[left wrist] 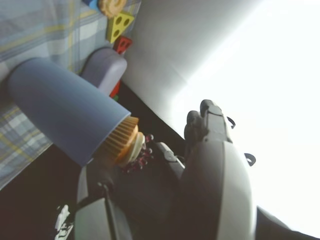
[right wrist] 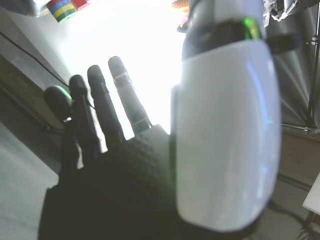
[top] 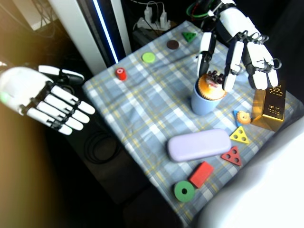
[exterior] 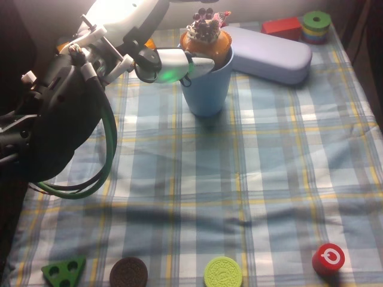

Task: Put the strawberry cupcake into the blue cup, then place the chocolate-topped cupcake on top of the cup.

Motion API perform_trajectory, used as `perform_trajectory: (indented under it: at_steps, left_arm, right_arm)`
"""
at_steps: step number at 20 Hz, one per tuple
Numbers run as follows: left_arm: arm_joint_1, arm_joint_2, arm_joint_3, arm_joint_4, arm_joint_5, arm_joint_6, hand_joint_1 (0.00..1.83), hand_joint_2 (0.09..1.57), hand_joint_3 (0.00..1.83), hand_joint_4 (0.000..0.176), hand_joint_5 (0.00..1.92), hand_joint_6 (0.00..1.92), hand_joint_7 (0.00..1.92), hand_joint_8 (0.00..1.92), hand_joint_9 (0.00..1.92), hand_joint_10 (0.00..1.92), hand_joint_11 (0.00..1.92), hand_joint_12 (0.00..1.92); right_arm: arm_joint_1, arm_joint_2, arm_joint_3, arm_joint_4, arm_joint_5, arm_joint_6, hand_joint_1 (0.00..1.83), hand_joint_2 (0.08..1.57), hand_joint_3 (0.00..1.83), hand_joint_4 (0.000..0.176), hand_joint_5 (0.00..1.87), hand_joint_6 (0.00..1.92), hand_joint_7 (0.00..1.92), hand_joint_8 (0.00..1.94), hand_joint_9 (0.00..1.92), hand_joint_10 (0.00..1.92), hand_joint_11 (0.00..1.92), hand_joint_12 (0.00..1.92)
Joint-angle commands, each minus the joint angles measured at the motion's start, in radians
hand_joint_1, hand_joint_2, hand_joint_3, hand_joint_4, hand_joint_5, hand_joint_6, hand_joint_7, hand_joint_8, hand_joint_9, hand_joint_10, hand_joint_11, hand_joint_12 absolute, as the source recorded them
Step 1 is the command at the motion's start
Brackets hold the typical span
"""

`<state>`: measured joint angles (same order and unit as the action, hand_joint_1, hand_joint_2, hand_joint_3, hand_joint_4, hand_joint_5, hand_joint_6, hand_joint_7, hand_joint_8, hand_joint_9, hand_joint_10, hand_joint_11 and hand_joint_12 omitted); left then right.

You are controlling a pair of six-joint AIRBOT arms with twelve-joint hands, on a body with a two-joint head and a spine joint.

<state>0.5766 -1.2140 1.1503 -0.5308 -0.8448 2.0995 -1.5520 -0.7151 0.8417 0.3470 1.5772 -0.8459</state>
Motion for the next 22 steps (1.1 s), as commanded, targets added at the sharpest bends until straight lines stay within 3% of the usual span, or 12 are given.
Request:
perform_trajectory:
  at_steps: [1, 3, 8, 9, 10, 12, 13, 14, 15, 16, 18, 22]
  left_arm:
    - [-0.009, 0.009, -0.003, 0.042, -0.111, -0.004, 1.03, 0.93, 0.0, 0.176, 0.68, 0.0, 0.26, 0.0, 0.24, 0.0, 0.06, 0.19]
    - [-0.007, 0.034, -0.035, 0.052, -0.116, -0.004, 1.0, 0.95, 0.01, 0.159, 0.62, 0.0, 0.26, 0.0, 0.23, 0.01, 0.06, 0.19]
    - [0.012, 0.137, -0.133, 0.098, -0.154, -0.004, 0.97, 0.9, 0.01, 0.176, 0.41, 0.0, 0.22, 0.0, 0.18, 0.0, 0.02, 0.29]
    - [0.019, 0.162, -0.154, 0.102, -0.162, -0.004, 1.03, 0.83, 0.01, 0.146, 0.4, 0.0, 0.22, 0.0, 0.17, 0.0, 0.0, 0.39]
    - [0.029, 0.182, -0.17, 0.102, -0.17, -0.004, 0.98, 0.81, 0.0, 0.132, 0.39, 0.0, 0.23, 0.0, 0.18, 0.0, 0.0, 0.43]
    - [0.062, 0.221, -0.205, 0.102, -0.206, -0.004, 0.91, 0.83, 0.01, 0.156, 0.33, 0.0, 0.21, 0.0, 0.15, 0.0, 0.0, 0.38]
    - [0.082, 0.237, -0.223, 0.098, -0.227, -0.004, 0.93, 0.84, 0.01, 0.152, 0.3, 0.0, 0.18, 0.0, 0.1, 0.0, 0.0, 0.37]
    - [0.108, 0.253, -0.243, 0.092, -0.252, -0.004, 0.88, 0.86, 0.01, 0.136, 0.27, 0.0, 0.16, 0.0, 0.07, 0.0, 0.0, 0.28]
    - [0.139, 0.269, -0.268, 0.075, -0.285, -0.004, 0.85, 0.88, 0.01, 0.095, 0.27, 0.0, 0.15, 0.0, 0.07, 0.0, 0.0, 0.21]
    - [0.167, 0.28, -0.284, 0.062, -0.311, -0.004, 0.74, 0.91, 0.01, 0.075, 0.21, 0.0, 0.12, 0.0, 0.06, 0.0, 0.0, 0.16]
    - [0.257, 0.302, -0.331, 0.004, -0.404, -0.004, 0.49, 0.91, 0.0, 0.109, 0.1, 0.0, 0.06, 0.0, 0.01, 0.0, 0.0, 0.03]
    - [0.435, 0.302, -0.411, -0.146, -0.599, -0.003, 0.34, 0.96, 0.02, 0.099, 0.0, 0.0, 0.01, 0.0, 0.02, 0.0, 0.01, 0.03]
  right_arm:
    - [-0.001, -0.002, 0.001, 0.02, 0.119, 0.01, 0.42, 0.85, 0.0, 0.0, 0.26, 0.0, 0.31, 0.0, 0.28, 0.0, 0.0, 1.16]
    - [-0.002, -0.002, 0.001, 0.02, 0.114, 0.015, 0.44, 0.85, 0.0, 0.0, 0.25, 0.0, 0.29, 0.0, 0.26, 0.0, 0.0, 1.08]
    - [-0.002, 0.002, -0.001, 0.041, 0.111, 0.015, 0.48, 0.83, 0.0, 0.0, 0.25, 0.0, 0.28, 0.0, 0.24, 0.0, 0.0, 0.94]
    - [-0.003, 0.002, -0.005, 0.044, 0.111, 0.015, 0.49, 0.85, 0.0, 0.0, 0.24, 0.0, 0.28, 0.0, 0.24, 0.0, 0.0, 0.93]
    - [-0.005, 0.002, -0.006, 0.046, 0.111, 0.015, 0.49, 0.85, 0.0, 0.0, 0.23, 0.0, 0.28, 0.0, 0.24, 0.0, 0.0, 0.91]
    - [-0.006, 0.001, -0.008, 0.052, 0.111, 0.014, 0.45, 0.88, 0.0, 0.0, 0.23, 0.0, 0.26, 0.0, 0.22, 0.01, 0.0, 0.74]
    - [-0.008, 0.0, -0.011, 0.055, 0.112, 0.014, 0.45, 0.88, 0.0, 0.0, 0.23, 0.0, 0.27, 0.0, 0.22, 0.01, 0.0, 0.8]
    - [-0.013, -0.001, -0.014, 0.059, 0.117, 0.012, 0.45, 0.89, 0.0, 0.0, 0.23, 0.0, 0.26, 0.01, 0.22, 0.01, 0.0, 0.92]
    - [-0.019, -0.003, -0.019, 0.066, 0.124, -0.002, 0.45, 0.89, 0.0, 0.0, 0.24, 0.0, 0.26, 0.01, 0.23, 0.01, 0.0, 1.05]
    - [-0.019, -0.006, -0.026, 0.075, 0.126, -0.021, 0.44, 0.89, 0.0, 0.0, 0.23, 0.0, 0.25, 0.0, 0.23, 0.0, 0.0, 1.14]
    - [-0.019, -0.021, -0.047, 0.109, 0.141, -0.082, 0.35, 0.87, 0.0, 0.0, 0.22, 0.0, 0.24, 0.0, 0.21, 0.0, 0.0, 1.0]
    - [-0.007, -0.047, -0.093, 0.165, 0.184, -0.159, 0.01, 0.96, 0.0, 0.0, 0.12, 0.0, 0.15, 0.0, 0.14, 0.0, 0.0, 0.87]
